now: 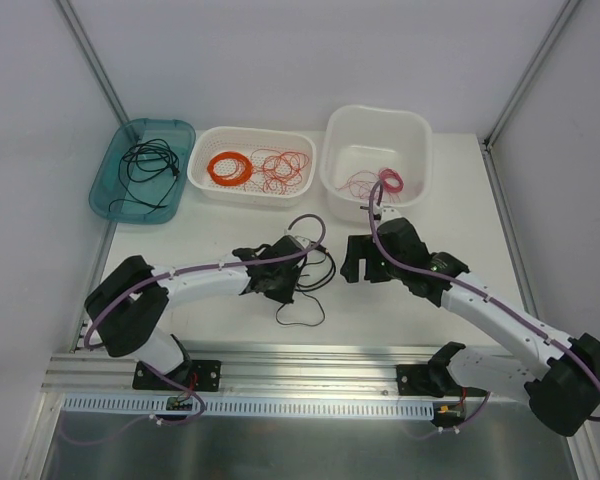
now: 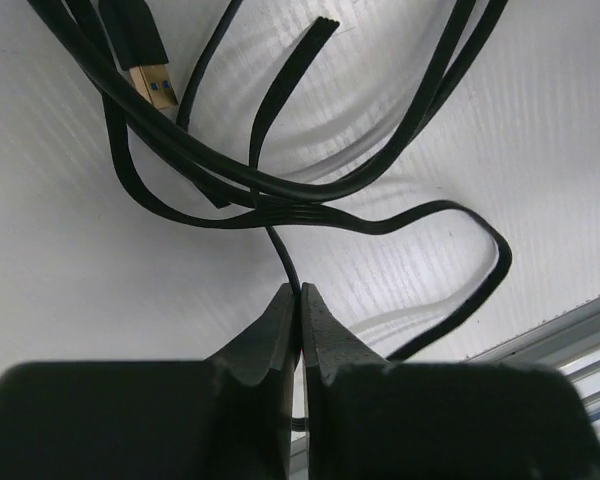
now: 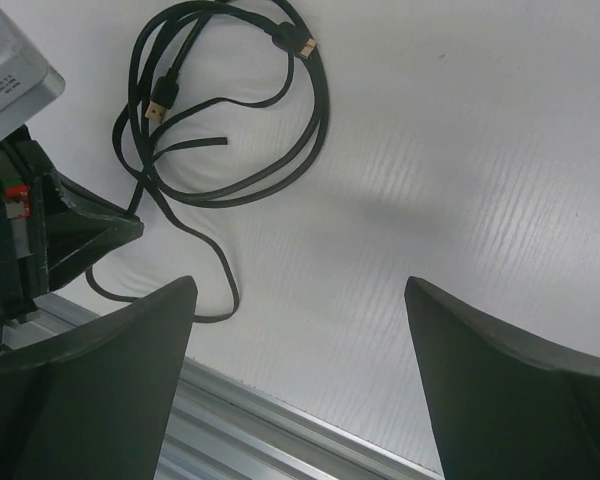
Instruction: Untangle the cables
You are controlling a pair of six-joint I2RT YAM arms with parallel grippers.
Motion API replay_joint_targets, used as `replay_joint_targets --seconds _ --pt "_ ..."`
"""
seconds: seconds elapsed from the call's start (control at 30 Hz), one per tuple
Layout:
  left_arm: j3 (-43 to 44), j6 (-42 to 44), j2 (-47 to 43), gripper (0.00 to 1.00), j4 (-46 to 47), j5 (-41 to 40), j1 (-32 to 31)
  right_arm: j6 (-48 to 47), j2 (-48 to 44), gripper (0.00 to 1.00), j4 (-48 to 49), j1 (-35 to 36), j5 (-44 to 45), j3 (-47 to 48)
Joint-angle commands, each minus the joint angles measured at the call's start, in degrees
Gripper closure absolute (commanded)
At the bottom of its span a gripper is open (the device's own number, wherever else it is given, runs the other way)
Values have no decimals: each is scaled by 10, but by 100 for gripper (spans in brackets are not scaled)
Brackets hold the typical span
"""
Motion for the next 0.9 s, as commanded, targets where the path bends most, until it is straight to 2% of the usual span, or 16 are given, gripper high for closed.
replay_joint_targets --seconds 0.0,0.17,0.37,0.7,0.87 --pt "27 1 -42 100 -31 -14 -10 -3 -19 11 3 2 18 -8" --pt "64 57 -156 100 -83 -22 -15 -12 -41 10 2 2 36 -9" --pt "167 144 -248 100 -144 -47 -15 -17 -56 10 -5 1 56 -6" --pt "399 247 -237 100 -201 -122 -4 -17 -75 10 -22 1 70 -8" --pt "479 262 -206 100 -211 -116 51 -16 -83 10 -27 1 69 -11"
